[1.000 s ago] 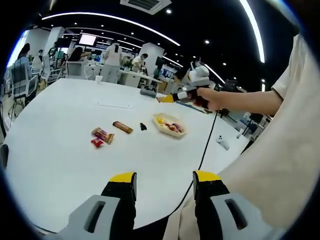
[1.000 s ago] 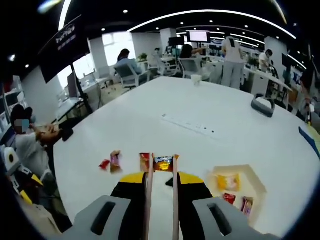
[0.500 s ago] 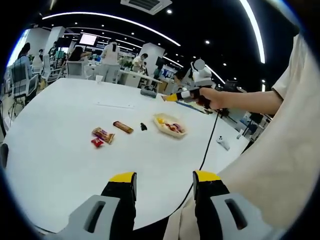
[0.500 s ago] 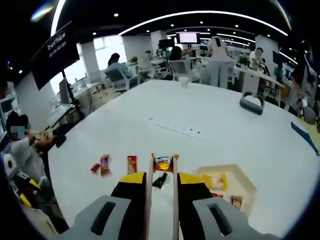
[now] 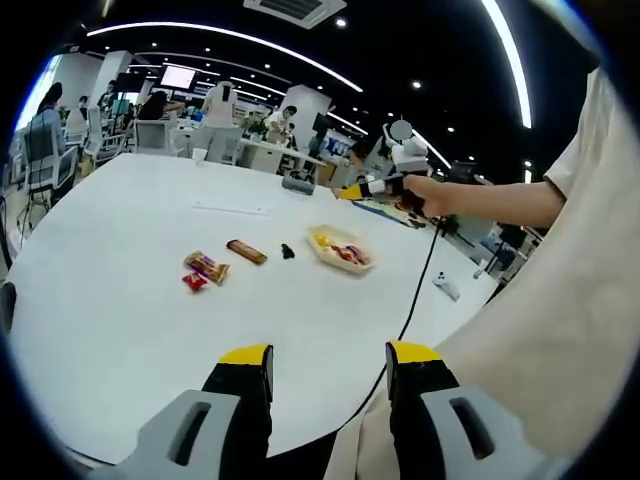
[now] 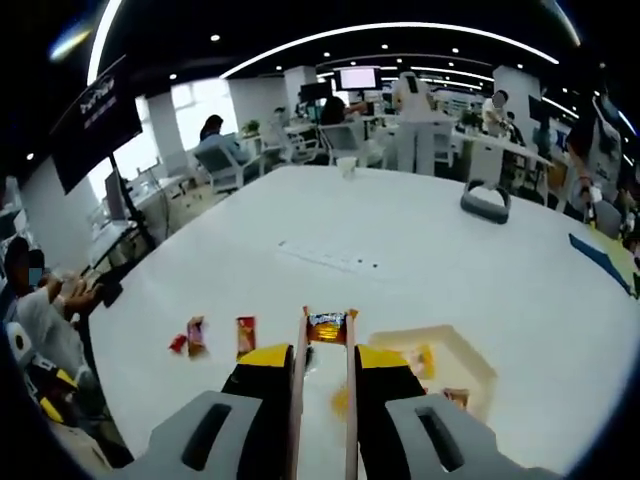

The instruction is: Place the target food into the container with the food tongs after gripping and lifting it, then release it inside without dropping or visibly crushing the food.

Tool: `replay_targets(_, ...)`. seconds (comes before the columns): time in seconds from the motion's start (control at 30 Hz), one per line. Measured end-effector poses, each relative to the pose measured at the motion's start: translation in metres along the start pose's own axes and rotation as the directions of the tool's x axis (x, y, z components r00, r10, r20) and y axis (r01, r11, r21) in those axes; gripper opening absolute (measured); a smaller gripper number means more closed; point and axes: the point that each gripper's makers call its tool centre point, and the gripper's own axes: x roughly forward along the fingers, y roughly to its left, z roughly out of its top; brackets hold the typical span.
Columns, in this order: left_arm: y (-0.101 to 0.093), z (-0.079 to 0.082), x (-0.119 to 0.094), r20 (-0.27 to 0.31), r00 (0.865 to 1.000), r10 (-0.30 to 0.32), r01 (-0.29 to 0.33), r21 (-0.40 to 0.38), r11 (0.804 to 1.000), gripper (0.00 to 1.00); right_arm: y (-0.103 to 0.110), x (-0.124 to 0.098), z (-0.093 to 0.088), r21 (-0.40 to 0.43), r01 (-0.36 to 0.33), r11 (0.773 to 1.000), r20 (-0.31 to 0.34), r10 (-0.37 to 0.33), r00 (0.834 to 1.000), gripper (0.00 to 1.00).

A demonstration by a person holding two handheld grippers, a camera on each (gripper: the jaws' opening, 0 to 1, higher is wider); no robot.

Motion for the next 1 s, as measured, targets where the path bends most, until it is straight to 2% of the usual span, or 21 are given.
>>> replay_targets(1.0, -0.001, -0.004, -0.005, 0.005, 1.0, 0.0, 0.0, -0.002, 1.0, 0.44, -0.035, -0.021, 0.006, 0.064, 0.07, 0.996, 0.041, -0.072, 0.997, 0.23)
